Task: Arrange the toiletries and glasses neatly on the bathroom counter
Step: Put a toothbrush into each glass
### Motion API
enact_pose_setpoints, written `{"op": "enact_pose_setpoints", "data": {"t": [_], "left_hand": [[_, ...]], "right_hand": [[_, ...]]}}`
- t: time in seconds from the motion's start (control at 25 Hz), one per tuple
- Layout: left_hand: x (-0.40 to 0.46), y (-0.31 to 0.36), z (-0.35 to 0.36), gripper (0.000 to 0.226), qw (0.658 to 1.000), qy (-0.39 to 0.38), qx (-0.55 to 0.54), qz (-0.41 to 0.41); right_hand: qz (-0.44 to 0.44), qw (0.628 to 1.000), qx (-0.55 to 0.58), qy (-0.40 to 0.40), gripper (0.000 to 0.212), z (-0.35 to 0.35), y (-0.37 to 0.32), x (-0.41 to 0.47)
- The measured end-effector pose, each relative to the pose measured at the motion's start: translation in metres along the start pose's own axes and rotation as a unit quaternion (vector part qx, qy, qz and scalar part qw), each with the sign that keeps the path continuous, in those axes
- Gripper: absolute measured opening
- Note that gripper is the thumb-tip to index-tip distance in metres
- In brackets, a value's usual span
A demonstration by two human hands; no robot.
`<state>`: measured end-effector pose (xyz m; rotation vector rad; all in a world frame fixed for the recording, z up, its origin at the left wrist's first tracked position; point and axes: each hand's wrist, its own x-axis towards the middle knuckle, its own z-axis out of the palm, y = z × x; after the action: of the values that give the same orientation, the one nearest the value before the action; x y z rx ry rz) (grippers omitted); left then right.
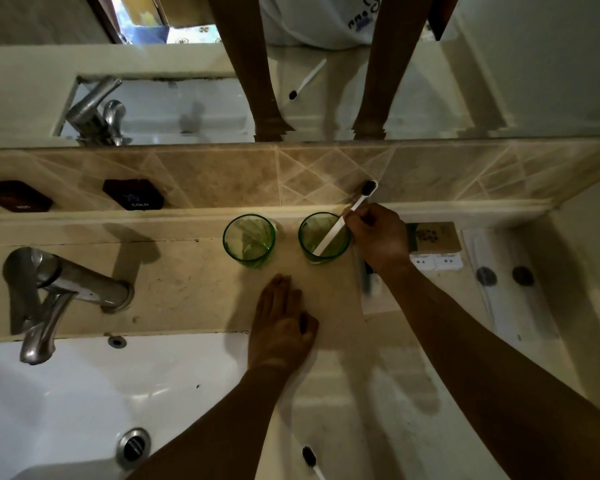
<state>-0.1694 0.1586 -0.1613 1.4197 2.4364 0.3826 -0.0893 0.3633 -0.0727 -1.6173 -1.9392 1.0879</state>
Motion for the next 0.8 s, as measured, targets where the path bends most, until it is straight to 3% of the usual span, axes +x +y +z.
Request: {"op": "enact_pose_setpoints", "data": {"t": [0.16, 0.36, 0.52, 0.64, 0.8], "left_hand": [[0.001, 0.0, -0.001, 0.06, 1.0, 0.007, 0.001, 0.01], [-0.001, 0.0, -0.001, 0.058, 1.0, 0.026, -0.005, 0.01], [0.002, 0.0, 0.0, 0.059, 0.999, 0.031, 0.004, 0.014], [0.001, -0.001, -0.002, 0.059, 1.0, 0.013, -0.004, 0.01], [0.0, 0.001, -0.006, 0.056, 1.0, -0.006, -0.007, 0.01]], "right_hand": [[0.01, 0.999, 0.032, -0.012, 0.023, 0.0, 0.003, -0.003], [0.047, 0.996, 0.078, 0.017, 0.009, -0.011, 0.024, -0.058], [0.053, 0.987, -0.067, -0.137, 0.013, -0.018, 0.072, -0.171], [0.034, 0.945, -0.16, -0.284, 0.021, -0.016, 0.1, -0.258], [0.0, 0.905, -0.255, -0.341, 0.024, -0.015, 0.108, -0.315]]}}
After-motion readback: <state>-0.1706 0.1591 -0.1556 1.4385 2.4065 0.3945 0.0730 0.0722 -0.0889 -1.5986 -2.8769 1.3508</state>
